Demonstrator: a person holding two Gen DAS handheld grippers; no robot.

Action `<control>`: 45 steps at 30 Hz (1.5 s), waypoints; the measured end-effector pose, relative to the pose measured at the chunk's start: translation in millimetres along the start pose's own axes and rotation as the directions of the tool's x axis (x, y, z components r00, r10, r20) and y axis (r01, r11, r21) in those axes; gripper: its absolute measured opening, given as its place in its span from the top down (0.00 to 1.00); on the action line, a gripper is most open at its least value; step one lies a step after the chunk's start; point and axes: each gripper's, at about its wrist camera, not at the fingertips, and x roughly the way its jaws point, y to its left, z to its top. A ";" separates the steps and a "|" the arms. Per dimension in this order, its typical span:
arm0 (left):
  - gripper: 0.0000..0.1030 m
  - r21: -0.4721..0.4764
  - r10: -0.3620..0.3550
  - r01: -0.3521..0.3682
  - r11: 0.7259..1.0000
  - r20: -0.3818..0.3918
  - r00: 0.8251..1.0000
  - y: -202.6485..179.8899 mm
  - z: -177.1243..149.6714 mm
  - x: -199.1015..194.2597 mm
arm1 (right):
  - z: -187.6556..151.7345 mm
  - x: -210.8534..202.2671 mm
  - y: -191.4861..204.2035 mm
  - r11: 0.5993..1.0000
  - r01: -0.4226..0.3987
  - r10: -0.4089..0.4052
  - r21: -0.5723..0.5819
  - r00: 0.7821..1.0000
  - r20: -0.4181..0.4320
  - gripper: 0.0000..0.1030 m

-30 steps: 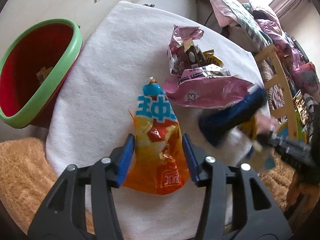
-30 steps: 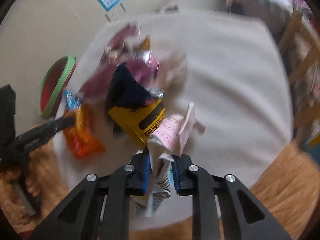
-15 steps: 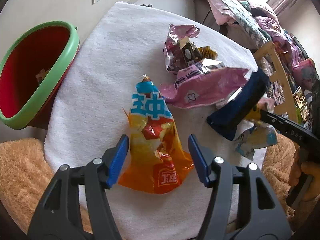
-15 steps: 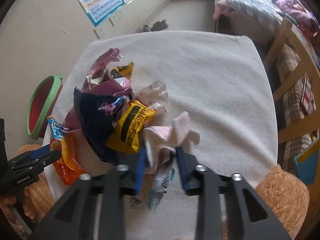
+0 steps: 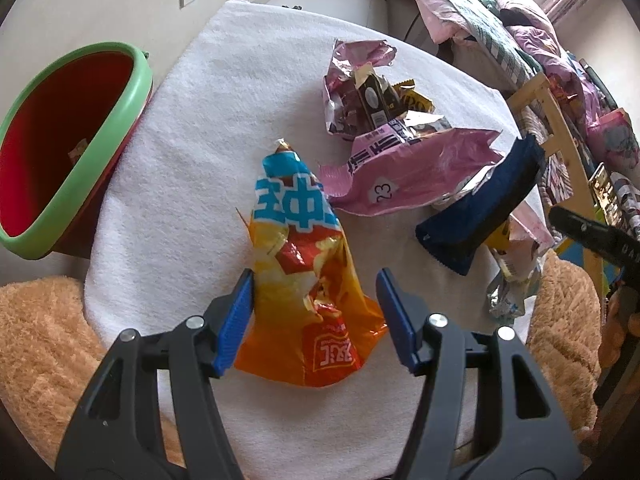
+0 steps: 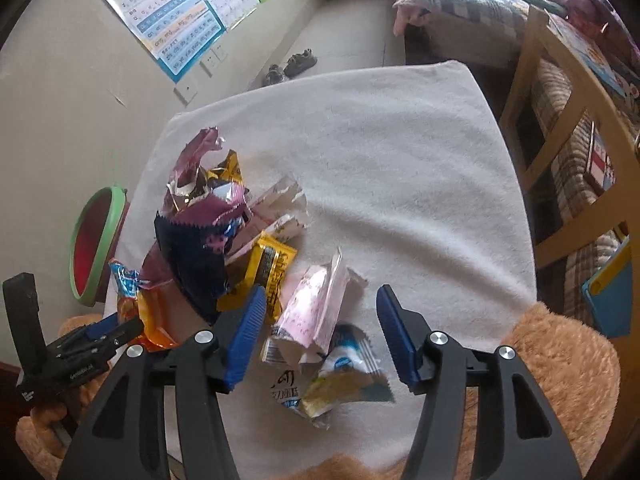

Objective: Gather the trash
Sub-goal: 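Grasp the orange chip bag with the left gripper while the right gripper grasps the pink wrapper, then carry both items over the red bucket and open both grippers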

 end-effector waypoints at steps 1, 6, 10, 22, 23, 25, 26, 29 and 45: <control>0.43 0.002 0.001 -0.001 1.000 0.000 1.000 -0.3 0.0 0.4 | 1.2 0.9 0.7 1.000 0.006 -0.006 -0.008 1.000 -0.002 0.45; 0.44 -0.001 0.006 -0.006 1.000 -0.006 1.000 0.4 0.5 2.1 | 2.2 13.2 5.2 0.999 0.011 -0.012 -0.037 0.999 -0.035 0.44; 0.44 0.003 0.009 -0.009 1.000 0.000 1.000 0.3 0.6 1.1 | -0.5 27.3 8.0 0.999 0.021 -0.025 -0.049 0.997 -0.077 0.44; 0.51 0.010 0.016 -0.016 1.000 -0.006 1.000 0.4 -0.4 2.4 | -7.3 36.3 9.5 0.998 0.003 -0.009 -0.056 0.994 -0.110 0.62; 0.52 0.011 0.017 -0.017 1.000 -0.005 1.000 0.3 -0.7 2.3 | -7.6 36.2 9.6 0.998 -0.001 -0.005 -0.055 0.994 -0.110 0.63; 0.52 0.013 0.021 -0.021 1.000 -0.003 1.000 0.4 -0.9 1.7 | -7.7 34.3 10.2 0.999 -0.001 -0.004 -0.054 0.995 -0.098 0.64; 0.53 0.014 0.023 -0.023 1.000 0.001 1.000 0.5 -0.9 0.7 | -7.5 33.4 10.5 0.999 -0.004 -0.001 -0.052 0.996 -0.092 0.65; 0.57 0.016 0.028 -0.029 0.999 0.013 1.000 0.6 -1.0 -2.0 | -6.0 27.3 10.2 0.999 -0.006 0.003 -0.046 0.998 -0.066 0.66; 0.59 -0.013 0.012 -0.011 1.000 0.021 1.000 6.1 -3.5 -6.1 | 6.8 -4.8 -8.1 0.999 0.027 -0.031 0.044 0.995 0.099 0.66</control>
